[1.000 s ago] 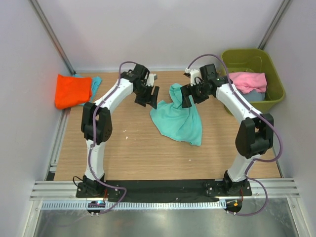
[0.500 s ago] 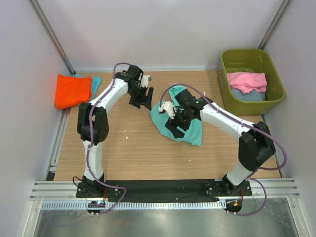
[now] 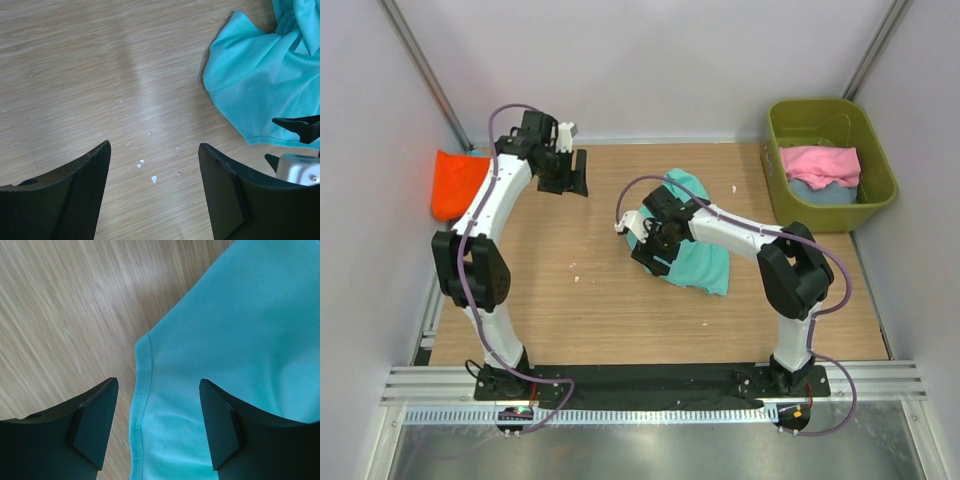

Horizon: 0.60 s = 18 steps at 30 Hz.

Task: Fold and stack the t-shirts
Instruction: Flatten the tshirt out

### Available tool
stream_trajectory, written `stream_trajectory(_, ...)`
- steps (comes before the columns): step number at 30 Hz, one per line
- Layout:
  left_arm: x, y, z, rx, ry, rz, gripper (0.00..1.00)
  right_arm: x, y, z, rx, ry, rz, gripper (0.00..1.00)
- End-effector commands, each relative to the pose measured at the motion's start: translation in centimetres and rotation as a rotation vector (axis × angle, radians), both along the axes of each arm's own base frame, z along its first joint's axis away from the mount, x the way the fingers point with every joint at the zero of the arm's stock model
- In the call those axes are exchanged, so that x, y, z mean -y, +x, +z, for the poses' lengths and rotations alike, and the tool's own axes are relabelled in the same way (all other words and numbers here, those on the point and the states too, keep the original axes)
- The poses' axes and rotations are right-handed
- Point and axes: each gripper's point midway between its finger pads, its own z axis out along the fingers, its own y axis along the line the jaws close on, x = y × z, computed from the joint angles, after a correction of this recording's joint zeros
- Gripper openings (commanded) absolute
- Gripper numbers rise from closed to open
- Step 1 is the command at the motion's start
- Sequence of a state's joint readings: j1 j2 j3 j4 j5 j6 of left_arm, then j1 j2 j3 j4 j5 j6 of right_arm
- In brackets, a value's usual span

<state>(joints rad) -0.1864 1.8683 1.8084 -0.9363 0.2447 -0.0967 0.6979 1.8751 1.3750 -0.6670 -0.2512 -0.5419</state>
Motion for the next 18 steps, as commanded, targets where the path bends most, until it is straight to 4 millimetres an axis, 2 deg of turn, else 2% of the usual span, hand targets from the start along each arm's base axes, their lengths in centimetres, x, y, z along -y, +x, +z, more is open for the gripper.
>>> stream_trajectory(1,-1.4,-0.3,2.1,0.058,0.001,0.023,0.72,-2.7,1.3,1.5,0.060,0.062,0.013,0.72)
stream_trajectory(7,-2.1,-0.4,2.2,0.062,0.002,0.040,0.72,-3.0,1.1,-0.2,0.052,0.036,0.005,0.72)
stream_trajectory(13,-2.7,-0.3,2.9,0.086,0.019,0.053,0.73,-3.4,2.2,-1.6,0.077,0.017,-0.031,0.67)
stream_trajectory(16,-2.9,-0.4,2.9,0.083,0.019,0.056,0.73,-3.4,2.5,-2.2,0.087,0.001,-0.038,0.61)
stream_trajectory(18,-3.0,-0.4,2.9,0.087,0.021,0.059,0.73,-3.3,2.8,-2.2,0.094,-0.007,-0.047,0.47)
